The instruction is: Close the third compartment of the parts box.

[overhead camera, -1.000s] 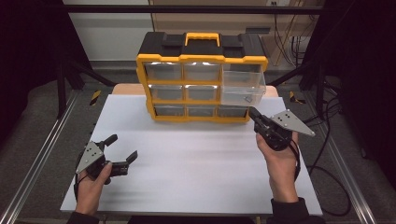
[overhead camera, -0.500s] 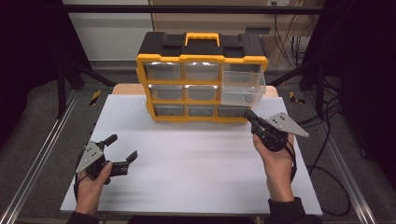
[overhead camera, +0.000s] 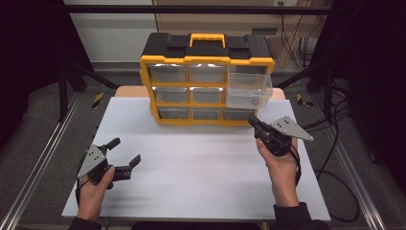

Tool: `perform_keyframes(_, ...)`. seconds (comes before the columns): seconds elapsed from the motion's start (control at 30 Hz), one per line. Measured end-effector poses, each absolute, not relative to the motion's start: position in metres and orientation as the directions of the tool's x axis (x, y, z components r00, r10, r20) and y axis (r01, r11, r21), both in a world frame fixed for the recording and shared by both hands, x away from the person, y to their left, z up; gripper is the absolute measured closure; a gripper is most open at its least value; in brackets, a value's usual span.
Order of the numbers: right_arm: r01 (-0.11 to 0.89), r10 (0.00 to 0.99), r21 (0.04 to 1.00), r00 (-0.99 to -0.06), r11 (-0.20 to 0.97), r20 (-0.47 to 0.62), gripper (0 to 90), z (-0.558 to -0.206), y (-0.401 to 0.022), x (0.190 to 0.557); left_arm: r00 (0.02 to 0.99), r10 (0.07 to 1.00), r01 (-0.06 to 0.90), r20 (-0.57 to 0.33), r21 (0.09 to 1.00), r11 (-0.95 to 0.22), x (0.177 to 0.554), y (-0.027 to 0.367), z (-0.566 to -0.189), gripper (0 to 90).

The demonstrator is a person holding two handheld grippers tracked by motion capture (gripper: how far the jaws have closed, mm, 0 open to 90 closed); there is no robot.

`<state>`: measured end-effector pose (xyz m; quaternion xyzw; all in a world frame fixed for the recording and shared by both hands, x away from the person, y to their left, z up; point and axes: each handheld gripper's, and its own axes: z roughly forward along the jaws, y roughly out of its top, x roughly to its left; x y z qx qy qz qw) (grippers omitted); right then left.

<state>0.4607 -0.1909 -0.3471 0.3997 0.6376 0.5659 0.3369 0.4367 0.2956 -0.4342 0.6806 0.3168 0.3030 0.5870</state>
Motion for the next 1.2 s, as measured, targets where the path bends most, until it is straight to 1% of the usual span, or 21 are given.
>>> perform_keyframes(0.23, 0.139, 0.899, 0.988, -0.437, 0.074, -0.006, 90.0, -0.35, -0.191, 0.462, 0.619, 0.784, 0.075, 0.043, 0.991, -0.113, 0.437, 0.295, -0.434, 1.0)
perform_keyframes(0.53, 0.141, 0.914, 0.987, -0.406, 0.073, -0.01, 90.0, -0.353, -0.195, 0.465, 0.619, 0.785, 0.076, 0.04, 0.991, -0.11, 0.437, 0.296, -0.434, 1.1)
perform_keyframes(0.67, 0.159, 0.911, 0.986, -0.412, 0.048, 0.022, 90.0, -0.355, -0.195, 0.466, 0.621, 0.783, 0.077, 0.041, 0.991, -0.113, 0.437, 0.295, -0.435, 1.1)
perform_keyframes(1.0, 0.189, 0.909, 0.981, -0.414, 0.037, 0.045, 90.0, -0.353, -0.184, 0.468, 0.62, 0.783, 0.078, 0.049, 0.989, -0.124, 0.437, 0.294, -0.435, 1.1)
perform_keyframes(1.2, 0.166, 0.911, 0.986, -0.408, 0.008, 0.062, 90.0, -0.348, -0.179, 0.473, 0.619, 0.784, 0.078, 0.05, 0.989, -0.124, 0.437, 0.295, -0.435, 1.1)
